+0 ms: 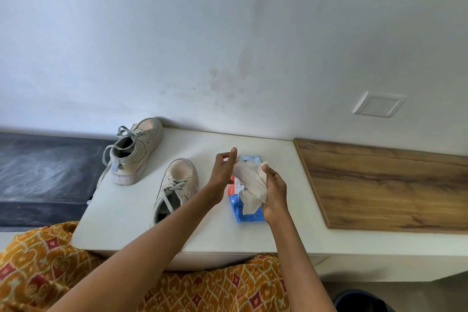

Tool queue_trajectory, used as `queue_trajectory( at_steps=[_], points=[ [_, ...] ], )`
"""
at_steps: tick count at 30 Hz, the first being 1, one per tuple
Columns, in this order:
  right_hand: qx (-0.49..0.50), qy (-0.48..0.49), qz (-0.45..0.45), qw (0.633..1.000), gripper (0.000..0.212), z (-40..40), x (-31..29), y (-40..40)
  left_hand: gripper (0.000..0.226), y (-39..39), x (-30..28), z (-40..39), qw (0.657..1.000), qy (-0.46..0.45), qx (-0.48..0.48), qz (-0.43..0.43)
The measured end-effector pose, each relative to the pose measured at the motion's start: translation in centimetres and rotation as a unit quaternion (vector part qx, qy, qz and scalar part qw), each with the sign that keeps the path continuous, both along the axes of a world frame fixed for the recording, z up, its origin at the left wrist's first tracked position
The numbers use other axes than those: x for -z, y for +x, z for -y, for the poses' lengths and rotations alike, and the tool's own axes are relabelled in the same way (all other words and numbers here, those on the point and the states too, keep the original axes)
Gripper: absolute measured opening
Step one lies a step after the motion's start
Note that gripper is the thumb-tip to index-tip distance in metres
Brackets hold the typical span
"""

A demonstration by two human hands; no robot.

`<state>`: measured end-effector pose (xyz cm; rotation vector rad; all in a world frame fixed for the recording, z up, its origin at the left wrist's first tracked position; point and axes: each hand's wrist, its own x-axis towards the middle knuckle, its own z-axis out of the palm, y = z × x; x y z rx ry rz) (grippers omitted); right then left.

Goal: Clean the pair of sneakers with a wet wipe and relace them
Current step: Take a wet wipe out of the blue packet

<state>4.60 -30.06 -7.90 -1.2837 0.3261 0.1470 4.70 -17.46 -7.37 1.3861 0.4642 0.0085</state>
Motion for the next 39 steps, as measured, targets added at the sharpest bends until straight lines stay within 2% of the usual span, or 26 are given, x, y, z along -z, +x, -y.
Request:
queue_trajectory(
  at_steps=[2, 5, 7, 8, 10, 11, 15, 17, 19, 21, 23, 24, 25, 28, 33, 36, 39],
  points=[
    [0.001, -0.001, -0.004, 1.000, 0.025, -0.1, 0.0, 0.1, 0.053, -0.1, 0.6, -0.3, 0.997, 0.072, -0.023, 0.005],
    [0.016, -0.015, -0.002, 1.000, 0.026, -0.1, 0.0, 0.2, 0.036, -0.7, 1.1, -0.8, 0.967, 0.214, -0.037, 0.135],
    [0.017, -0.022, 0.001, 1.000, 0.020, 0.0, -0.1, 0.3, 0.023, -1.0, 1.0, -0.9, 0.938, 0.297, 0.037, 0.173],
    [0.012, -0.028, 0.002, 1.000, 0.017, 0.0, -0.1, 0.3, 0.026, -0.9, 0.9, -0.8, 0.933, 0.310, 0.089, 0.158],
    [-0.005, -0.032, 0.009, 0.999, 0.014, 0.1, -0.2, 0.3, 0.045, -0.6, 1.0, -0.4, 0.937, 0.290, 0.167, 0.104],
    [-0.014, -0.039, 0.015, 0.999, 0.015, 0.1, -0.2, 0.3, 0.051, -0.4, 1.2, -0.3, 0.940, 0.282, 0.170, 0.085],
    [-0.010, -0.092, 0.043, 0.995, 0.009, 0.4, 0.1, 0.1, 0.037, -0.2, 1.4, -0.5, 0.968, 0.233, 0.068, 0.059],
    [0.008, -0.181, 0.077, 0.980, 0.006, 0.7, 0.8, -0.2, 0.036, -0.1, 1.5, -0.9, 0.976, 0.209, 0.019, 0.059],
    [-0.028, -0.340, 0.163, 0.926, 0.008, 0.7, 1.9, -0.8, 0.034, 0.2, 1.9, -1.2, 0.982, 0.185, -0.009, 0.048],
    [-0.117, -0.482, 0.247, 0.832, 0.021, 0.4, 3.7, -1.2, 0.034, 0.6, 2.3, -1.5, 0.987, 0.155, -0.029, 0.036],
    [-0.188, -0.581, 0.271, 0.744, 0.038, 0.1, 5.7, -1.1, 0.034, 1.1, 2.5, -1.5, 0.990, 0.130, -0.044, 0.024],
    [-0.203, -0.611, 0.262, 0.719, 0.044, 0.1, 6.7, -0.7, 0.032, 1.4, 2.5, -1.4, 0.991, 0.122, -0.048, 0.020],
    [-0.204, -0.628, 0.248, 0.709, 0.046, 0.2, 7.3, -0.2, 0.028, 1.8, 2.6, -1.2, 0.992, 0.118, -0.049, 0.015],
    [-0.187, -0.642, 0.240, 0.703, 0.038, 0.6, 7.7, 2.0, 0.020, 3.2, 2.6, -0.6, 0.993, 0.106, -0.045, -0.002],
    [-0.177, -0.650, 0.258, 0.692, 0.031, 1.7, 7.7, 6.7, 0.022, 6.9, 3.1, 0.2, 0.994, 0.080, -0.077, -0.007],
    [-0.184, -0.650, 0.234, 0.699, 0.031, 3.3, 7.7, 9.8, 0.034, 8.9, 2.7, 0.2, 0.993, 0.084, -0.087, 0.009],
    [-0.209, -0.651, 0.211, 0.698, 0.031, 4.8, 7.0, 12.4, 0.054, 10.1, 2.4, 0.1, 0.995, 0.084, -0.039, 0.036]
  ],
)
